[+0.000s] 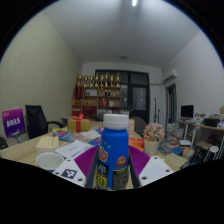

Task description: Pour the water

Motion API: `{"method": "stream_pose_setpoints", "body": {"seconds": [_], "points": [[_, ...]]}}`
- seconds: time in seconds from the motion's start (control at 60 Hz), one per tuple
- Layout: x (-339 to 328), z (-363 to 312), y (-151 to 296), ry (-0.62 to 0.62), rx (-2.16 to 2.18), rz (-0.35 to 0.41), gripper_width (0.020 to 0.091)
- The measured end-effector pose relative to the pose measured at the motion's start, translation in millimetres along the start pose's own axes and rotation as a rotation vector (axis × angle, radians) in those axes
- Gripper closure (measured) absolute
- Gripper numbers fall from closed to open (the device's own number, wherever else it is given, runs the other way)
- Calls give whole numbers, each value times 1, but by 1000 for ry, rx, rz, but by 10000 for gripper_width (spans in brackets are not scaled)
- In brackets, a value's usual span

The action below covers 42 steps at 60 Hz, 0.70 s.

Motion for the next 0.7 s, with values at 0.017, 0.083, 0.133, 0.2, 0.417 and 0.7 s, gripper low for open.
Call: {"method": "stream_pose_setpoints", "body": {"seconds": [0.017,0.083,0.133,0.2,0.417,0.7], "points": [[-5,-2,1,-3,-3,-13,511],[-17,-1,3,6,-11,-43,373],[-14,21,2,22,-11,-36,268],[-37,3,13,14,-6,-34,268],[-116,9,28,-30,48,-55,272],[-230,-1,41,-40,16,-59,267]]}}
Point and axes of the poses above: the point between the fingertips, and its own axes, seen from behind it with the camera up: z to the right, y up, x forward, the way the camera looks, the point moved 10 cm from there along -x, backward, against the way the camera looks, and after that the axes turned 3 degrees about z, right-handed, at the moved point
